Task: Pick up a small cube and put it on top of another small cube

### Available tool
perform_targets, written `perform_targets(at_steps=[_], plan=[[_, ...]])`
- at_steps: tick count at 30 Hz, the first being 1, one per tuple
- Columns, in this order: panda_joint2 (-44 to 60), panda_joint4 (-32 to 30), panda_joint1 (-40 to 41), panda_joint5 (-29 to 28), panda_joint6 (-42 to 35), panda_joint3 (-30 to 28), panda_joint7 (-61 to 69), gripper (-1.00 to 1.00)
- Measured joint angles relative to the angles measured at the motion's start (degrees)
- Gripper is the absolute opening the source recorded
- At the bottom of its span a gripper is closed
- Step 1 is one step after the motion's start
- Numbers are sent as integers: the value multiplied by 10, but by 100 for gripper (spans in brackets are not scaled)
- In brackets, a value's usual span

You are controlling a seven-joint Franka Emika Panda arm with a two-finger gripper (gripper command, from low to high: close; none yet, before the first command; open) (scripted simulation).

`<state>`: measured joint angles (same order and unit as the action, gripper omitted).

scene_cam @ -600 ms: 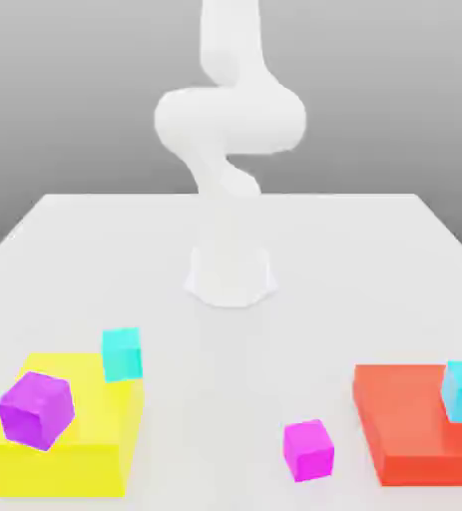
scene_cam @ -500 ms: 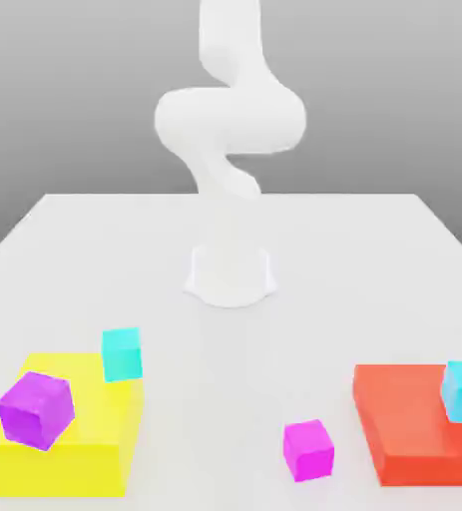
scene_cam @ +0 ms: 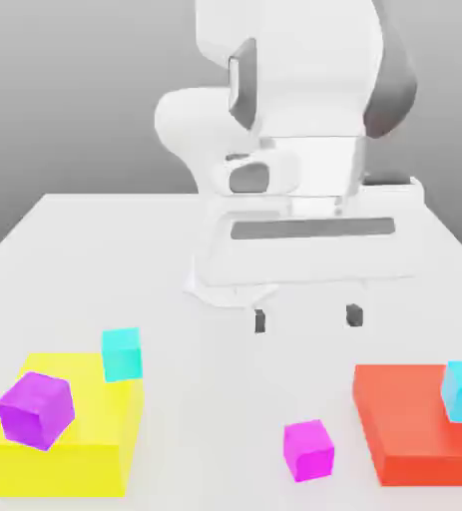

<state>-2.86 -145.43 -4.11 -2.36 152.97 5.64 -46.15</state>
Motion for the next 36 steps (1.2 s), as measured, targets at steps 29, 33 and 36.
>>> perform_targets(at_steps=[29, 33, 36], plan=[[92, 8, -84, 10, -20, 51, -62, -100], [55, 58, -167, 19, -106, 94, -130, -100], [74, 71, -187, 5, -102, 98, -167, -100]])
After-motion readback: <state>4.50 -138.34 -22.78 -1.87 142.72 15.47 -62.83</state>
